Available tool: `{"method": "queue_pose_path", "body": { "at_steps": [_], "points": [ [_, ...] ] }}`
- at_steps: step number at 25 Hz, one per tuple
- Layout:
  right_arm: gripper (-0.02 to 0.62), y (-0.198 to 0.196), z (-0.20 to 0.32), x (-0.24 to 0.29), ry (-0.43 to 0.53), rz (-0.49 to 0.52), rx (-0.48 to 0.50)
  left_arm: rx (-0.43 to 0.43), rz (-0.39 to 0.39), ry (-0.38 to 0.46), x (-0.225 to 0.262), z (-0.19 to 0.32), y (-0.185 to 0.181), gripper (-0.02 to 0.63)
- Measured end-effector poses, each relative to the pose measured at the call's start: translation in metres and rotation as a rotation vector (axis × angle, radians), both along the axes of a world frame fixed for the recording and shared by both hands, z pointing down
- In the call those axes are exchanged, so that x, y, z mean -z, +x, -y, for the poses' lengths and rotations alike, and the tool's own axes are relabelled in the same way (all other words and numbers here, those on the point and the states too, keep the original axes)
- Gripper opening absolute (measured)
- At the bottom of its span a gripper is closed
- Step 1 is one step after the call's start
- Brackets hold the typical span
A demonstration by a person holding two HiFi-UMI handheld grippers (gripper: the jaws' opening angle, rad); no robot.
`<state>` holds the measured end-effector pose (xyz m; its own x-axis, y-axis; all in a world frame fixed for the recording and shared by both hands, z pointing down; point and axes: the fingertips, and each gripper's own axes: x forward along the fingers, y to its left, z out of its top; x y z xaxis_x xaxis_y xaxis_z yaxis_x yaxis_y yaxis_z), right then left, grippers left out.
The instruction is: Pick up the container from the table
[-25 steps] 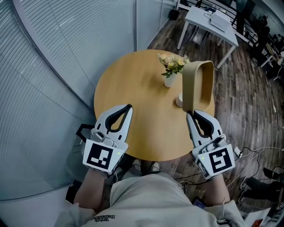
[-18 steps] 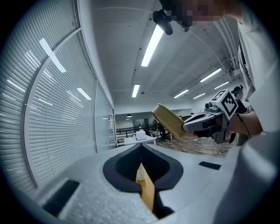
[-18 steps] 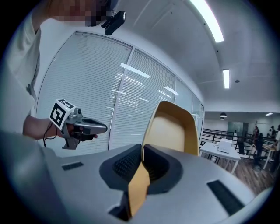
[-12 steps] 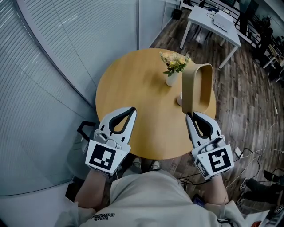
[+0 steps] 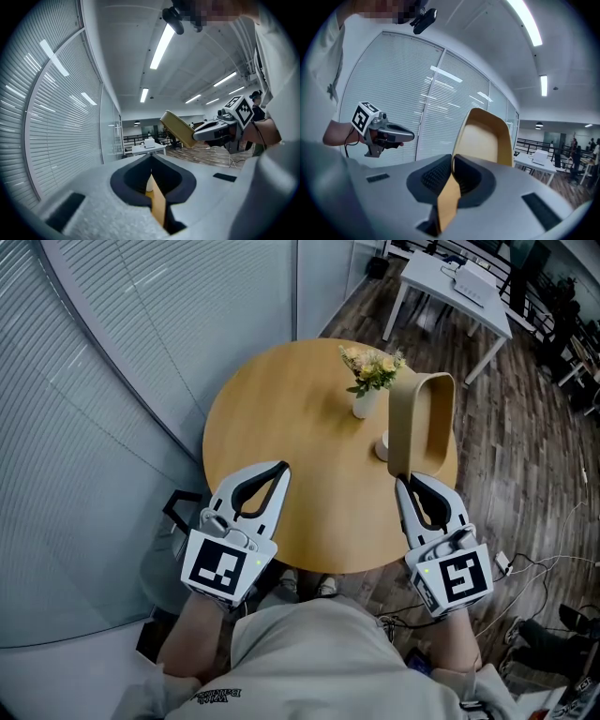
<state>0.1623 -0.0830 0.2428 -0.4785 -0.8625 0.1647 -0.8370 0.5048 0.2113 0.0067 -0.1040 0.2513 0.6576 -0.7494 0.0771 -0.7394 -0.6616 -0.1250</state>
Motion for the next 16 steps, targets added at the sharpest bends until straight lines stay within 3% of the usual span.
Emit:
{"method": "queue_pose_path", "body": {
  "at_steps": [16],
  "points": [
    [0.04, -0.0051, -0.0009, 0.0001, -0.015, 0.02, 0.021, -0.009, -0.008, -0.007, 0.0009, 0.0002, 0.0061, 0.02]
  ]
}}
